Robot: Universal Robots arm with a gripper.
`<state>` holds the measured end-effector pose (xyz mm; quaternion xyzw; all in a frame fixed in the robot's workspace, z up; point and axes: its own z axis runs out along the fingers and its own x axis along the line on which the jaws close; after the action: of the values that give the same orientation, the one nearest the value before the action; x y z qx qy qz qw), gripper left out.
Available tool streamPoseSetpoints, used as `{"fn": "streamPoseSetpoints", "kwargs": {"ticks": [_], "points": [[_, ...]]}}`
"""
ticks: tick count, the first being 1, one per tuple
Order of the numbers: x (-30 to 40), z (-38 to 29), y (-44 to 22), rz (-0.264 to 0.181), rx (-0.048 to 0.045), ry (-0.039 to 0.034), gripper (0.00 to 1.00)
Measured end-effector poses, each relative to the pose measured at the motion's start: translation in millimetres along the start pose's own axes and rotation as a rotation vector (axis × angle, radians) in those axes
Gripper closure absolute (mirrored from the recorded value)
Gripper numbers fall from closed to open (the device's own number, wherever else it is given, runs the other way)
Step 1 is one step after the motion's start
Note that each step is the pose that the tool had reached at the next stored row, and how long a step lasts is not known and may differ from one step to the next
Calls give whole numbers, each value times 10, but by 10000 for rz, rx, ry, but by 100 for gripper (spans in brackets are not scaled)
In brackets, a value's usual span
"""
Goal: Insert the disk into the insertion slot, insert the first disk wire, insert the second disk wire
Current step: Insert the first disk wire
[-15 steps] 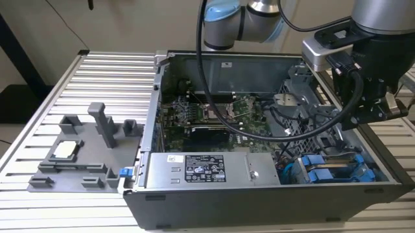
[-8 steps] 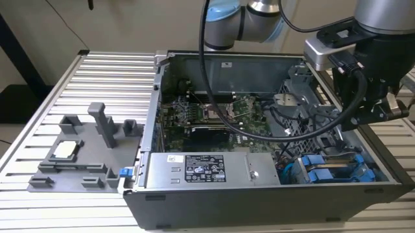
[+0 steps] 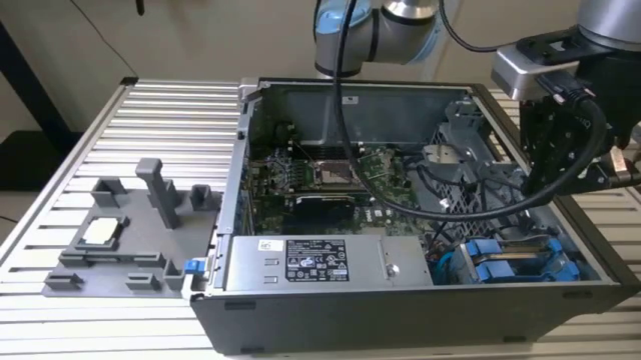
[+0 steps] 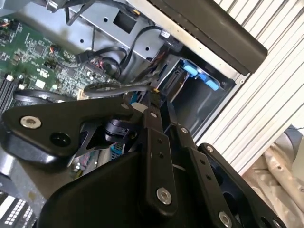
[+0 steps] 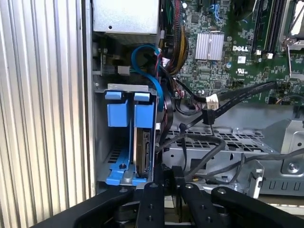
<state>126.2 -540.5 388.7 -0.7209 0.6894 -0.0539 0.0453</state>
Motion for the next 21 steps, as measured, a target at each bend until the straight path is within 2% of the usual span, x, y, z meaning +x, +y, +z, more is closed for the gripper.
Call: {"fn": "streamPoseSetpoints", "kwargs": {"ticks": [4, 8, 9, 13, 17, 21], "points": [[23, 17, -72, -6, -424, -7, 81], [58, 36, -130, -10, -741, -11, 81], [79, 46, -153, -12, -866, -16, 81], [120, 66, -195, -14, -1107, -24, 81], [161, 82, -226, -15, -1307, -28, 81], [195, 126, -250, -9, -1403, -33, 81]]}}
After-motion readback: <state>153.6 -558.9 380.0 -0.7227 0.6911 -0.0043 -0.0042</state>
